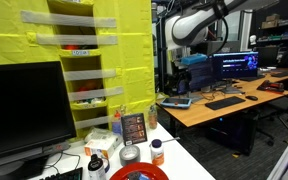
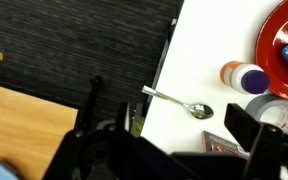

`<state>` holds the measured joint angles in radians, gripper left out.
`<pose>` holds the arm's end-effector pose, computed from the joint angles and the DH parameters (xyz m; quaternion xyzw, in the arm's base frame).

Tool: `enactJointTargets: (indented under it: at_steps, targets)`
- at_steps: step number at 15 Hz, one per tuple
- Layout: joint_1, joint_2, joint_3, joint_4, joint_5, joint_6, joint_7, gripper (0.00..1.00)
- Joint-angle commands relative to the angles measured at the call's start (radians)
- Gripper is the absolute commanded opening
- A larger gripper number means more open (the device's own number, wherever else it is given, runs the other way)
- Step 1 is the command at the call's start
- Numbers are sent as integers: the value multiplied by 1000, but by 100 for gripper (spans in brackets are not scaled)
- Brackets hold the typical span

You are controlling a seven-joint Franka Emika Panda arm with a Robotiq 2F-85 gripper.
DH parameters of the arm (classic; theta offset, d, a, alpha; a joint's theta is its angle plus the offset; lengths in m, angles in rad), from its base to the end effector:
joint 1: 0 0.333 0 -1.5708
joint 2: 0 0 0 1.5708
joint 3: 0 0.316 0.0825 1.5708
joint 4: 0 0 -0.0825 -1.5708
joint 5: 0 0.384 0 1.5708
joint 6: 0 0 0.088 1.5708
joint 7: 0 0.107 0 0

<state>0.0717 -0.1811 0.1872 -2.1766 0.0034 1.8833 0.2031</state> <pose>0.4671 0.1268 0.4579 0.9979 0.0248 -0.0526 0.0279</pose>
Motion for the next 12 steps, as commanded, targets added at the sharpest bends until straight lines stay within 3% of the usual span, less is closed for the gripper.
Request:
enactJointTargets:
  at_steps: [1, 9, 11, 12]
  targets:
    - [38, 190, 18, 105, -41, -20, 66, 68]
    - [133, 458, -1, 244, -89, -39, 130, 5]
    - [151, 553, -17, 321, -72, -49, 137, 0]
    - [145, 492, -14, 256, -69, -25, 114, 1]
